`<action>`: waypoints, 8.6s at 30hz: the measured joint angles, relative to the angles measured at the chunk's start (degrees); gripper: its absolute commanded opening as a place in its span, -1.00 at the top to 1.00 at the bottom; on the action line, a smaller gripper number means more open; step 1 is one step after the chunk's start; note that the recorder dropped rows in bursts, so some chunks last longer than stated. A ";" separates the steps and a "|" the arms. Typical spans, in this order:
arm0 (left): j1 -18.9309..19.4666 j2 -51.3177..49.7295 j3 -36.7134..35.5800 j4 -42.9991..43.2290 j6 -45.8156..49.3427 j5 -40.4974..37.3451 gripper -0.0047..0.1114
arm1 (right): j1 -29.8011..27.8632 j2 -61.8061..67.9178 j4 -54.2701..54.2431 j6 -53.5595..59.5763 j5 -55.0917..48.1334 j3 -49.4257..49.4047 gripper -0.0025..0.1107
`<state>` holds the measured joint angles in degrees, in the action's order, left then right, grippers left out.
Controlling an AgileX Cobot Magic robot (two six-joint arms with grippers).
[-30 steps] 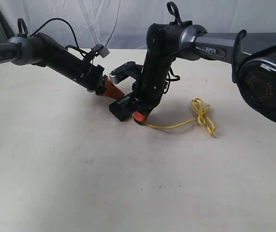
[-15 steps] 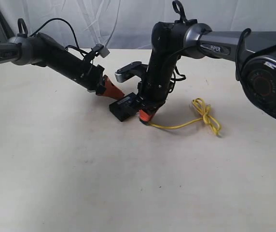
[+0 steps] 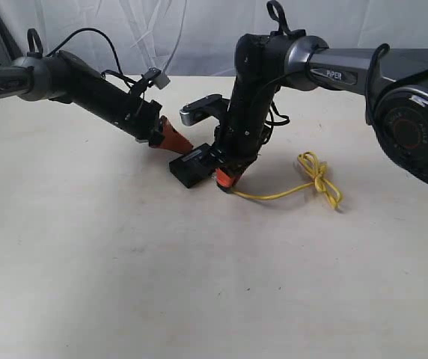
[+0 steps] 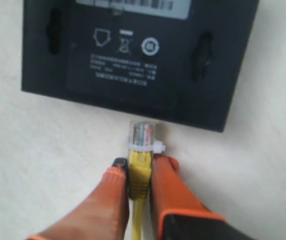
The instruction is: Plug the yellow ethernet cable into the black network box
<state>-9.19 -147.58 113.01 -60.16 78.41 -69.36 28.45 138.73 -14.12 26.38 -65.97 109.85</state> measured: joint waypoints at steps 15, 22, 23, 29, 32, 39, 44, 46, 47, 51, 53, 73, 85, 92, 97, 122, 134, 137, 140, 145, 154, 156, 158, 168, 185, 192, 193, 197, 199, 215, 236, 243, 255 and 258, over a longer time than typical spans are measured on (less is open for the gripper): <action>0.00 0.00 0.00 -0.51 0.00 0.48 0.92 | -0.37 0.48 2.18 0.02 0.94 4.16 0.97; 0.00 0.00 0.00 -0.72 -0.10 0.35 0.92 | -0.37 1.78 1.14 2.47 -0.29 4.29 0.97; 0.00 0.00 0.00 -0.72 -0.10 0.35 0.92 | -0.37 1.78 1.00 2.57 -0.29 4.29 0.97; 0.00 0.00 0.00 -0.72 -0.10 0.47 0.92 | -0.37 1.86 0.76 2.69 0.06 4.29 0.97; 0.00 0.00 0.00 -0.72 -0.10 0.59 0.92 | -0.37 1.86 0.74 2.69 0.28 4.29 0.97; 0.00 0.00 0.00 -0.72 -0.10 0.69 0.92 | -0.37 1.86 0.74 3.39 0.28 4.29 0.97; 0.00 0.00 0.00 -0.72 -0.10 0.69 0.92 | -0.37 1.86 0.34 3.62 0.06 4.29 0.97; 0.13 0.00 0.00 -0.72 -0.10 0.69 0.92 | -0.37 1.86 -0.27 3.62 -0.28 4.29 0.97; 0.23 0.00 0.00 -0.72 -0.10 0.69 0.92 | -0.37 1.86 -0.99 3.62 -0.29 4.29 0.97; 0.48 0.00 0.00 -0.72 0.00 0.58 0.92 | -0.37 1.86 -2.64 3.76 -0.38 4.29 0.97; 0.57 0.00 0.00 -0.72 0.00 0.58 0.92 | -0.27 1.86 -2.78 3.76 -0.38 4.29 0.97; 0.57 0.00 0.00 -2.25 0.00 1.02 0.92 | -0.27 1.86 -1.89 2.09 0.65 4.29 0.97; 0.70 0.00 0.00 -1.24 0.00 2.51 0.92 | -0.27 1.86 -1.52 0.59 -1.14 7.33 0.97; 0.14 0.00 0.00 -1.24 0.00 1.70 0.92 | -0.27 3.63 -2.59 0.86 -3.26 7.65 0.97; 0.14 0.00 0.00 -1.24 0.00 1.93 0.92 | -0.27 3.72 -2.58 0.86 -2.77 8.00 0.97; 0.02 0.11 0.00 0.33 -0.21 1.20 0.92 | -0.27 3.84 -1.20 -3.33 -4.66 8.96 0.97; -0.32 0.30 0.00 0.79 -0.21 1.87 0.92 | -0.37 4.83 -3.84 0.18 -5.61 9.83 0.97; -0.40 0.44 0.00 0.92 -0.21 2.26 0.92 | -0.37 4.83 -3.84 0.56 -5.61 9.93 0.97; -0.40 0.44 0.00 1.06 -0.90 2.37 0.92 | -0.37 4.83 -3.71 0.67 -5.49 9.93 0.97; -0.40 0.70 0.00 1.55 -1.28 2.37 0.92 | -0.27 4.83 -2.98 -0.33 -5.49 10.06 0.97; -0.54 2.43 -2.60 3.44 -1.49 2.46 0.92 | -0.27 4.19 -1.86 0.13 -6.45 10.06 0.97; -0.54 3.12 -4.23 3.31 -0.67 2.73 0.92 | -0.27 3.75 -1.28 0.23 -6.72 10.06 0.97; -0.54 3.88 -5.73 3.31 0.11 2.74 0.92 | -0.37 3.21 -0.68 0.40 -6.72 9.66 0.97; -1.00 4.59 -7.58 3.19 1.00 0.02 0.92 | -0.35 -1.79 -1.99 0.67 -4.45 -0.53 0.97; -1.11 13.42 -11.39 6.14 -7.03 -0.09 0.92 | -0.35 -11.72 -1.95 -3.01 -3.51 -8.01 0.97; -1.11 20.81 -20.90 6.14 -7.75 6.34 0.92 | -0.35 -17.78 -3.73 12.62 -3.98 -17.35 0.97; -1.11 21.08 -21.91 6.14 -7.43 6.93 0.92 | -0.35 -17.78 -4.04 14.61 -3.98 -18.05 0.97; -1.11 21.08 -24.18 6.28 -6.49 9.71 0.92 | -0.35 -16.57 -5.56 18.81 -4.28 -19.75 0.97; -1.11 21.08 -24.43 6.39 -6.13 10.54 0.92 | -0.35 -15.68 -8.05 18.72 -4.28 -19.99 0.97; -1.11 16.49 -24.69 7.73 1.08 8.45 0.92 | -1.40 -12.21 -11.99 16.32 -4.02 -16.08 0.97; -1.11 14.09 -22.20 4.21 4.58 12.37 0.92 | -3.43 -5.23 -11.79 10.77 -3.93 -7.26 0.97; -1.11 13.87 -18.97 6.43 -0.53 14.44 0.92 | -3.43 -4.84 -8.22 7.42 -3.92 -6.74 0.97; -2.04 7.60 -8.88 11.71 -8.63 7.19 0.92 | -1.45 -4.76 -4.06 6.48 -3.92 -6.74 0.97; -2.92 6.70 -7.69 11.80 -8.63 6.93 0.92 | -0.89 -4.76 -3.90 6.36 -3.92 -6.74 0.97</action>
<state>-12.11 -140.88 105.32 -48.36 69.78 -62.42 27.56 133.96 -18.02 32.74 -69.89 103.11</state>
